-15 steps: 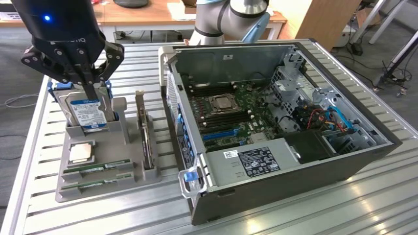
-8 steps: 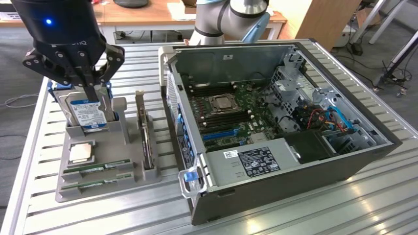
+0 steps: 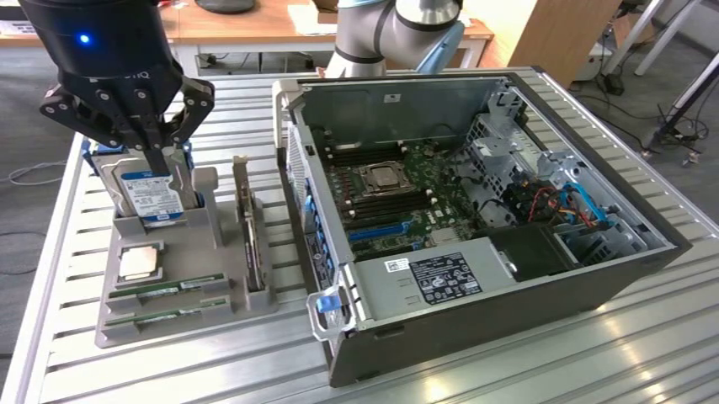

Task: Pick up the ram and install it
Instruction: 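Pick up the ram and move it above insertion slot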

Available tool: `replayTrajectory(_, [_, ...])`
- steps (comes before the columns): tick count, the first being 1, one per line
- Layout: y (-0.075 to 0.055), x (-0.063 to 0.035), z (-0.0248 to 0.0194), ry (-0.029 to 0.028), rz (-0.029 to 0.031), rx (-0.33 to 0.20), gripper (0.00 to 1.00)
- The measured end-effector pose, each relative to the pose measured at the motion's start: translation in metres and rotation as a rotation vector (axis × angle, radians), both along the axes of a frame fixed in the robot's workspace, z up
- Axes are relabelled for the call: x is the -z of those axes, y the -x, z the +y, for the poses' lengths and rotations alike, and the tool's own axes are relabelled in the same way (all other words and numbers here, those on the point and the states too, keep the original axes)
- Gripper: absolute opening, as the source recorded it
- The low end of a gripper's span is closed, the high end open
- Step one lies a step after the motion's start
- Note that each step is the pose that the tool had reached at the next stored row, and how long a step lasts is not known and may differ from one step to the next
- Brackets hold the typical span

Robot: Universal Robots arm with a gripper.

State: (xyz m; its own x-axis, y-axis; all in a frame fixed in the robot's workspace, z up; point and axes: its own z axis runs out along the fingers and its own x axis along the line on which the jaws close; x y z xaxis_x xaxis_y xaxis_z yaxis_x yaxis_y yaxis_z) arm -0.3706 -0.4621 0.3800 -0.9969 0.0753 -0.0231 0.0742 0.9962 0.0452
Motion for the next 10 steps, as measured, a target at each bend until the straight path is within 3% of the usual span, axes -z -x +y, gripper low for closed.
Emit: replayTrajectory(10, [0.0,0.0002,0.0,0.0001,0.0001,-0.009,0.11])
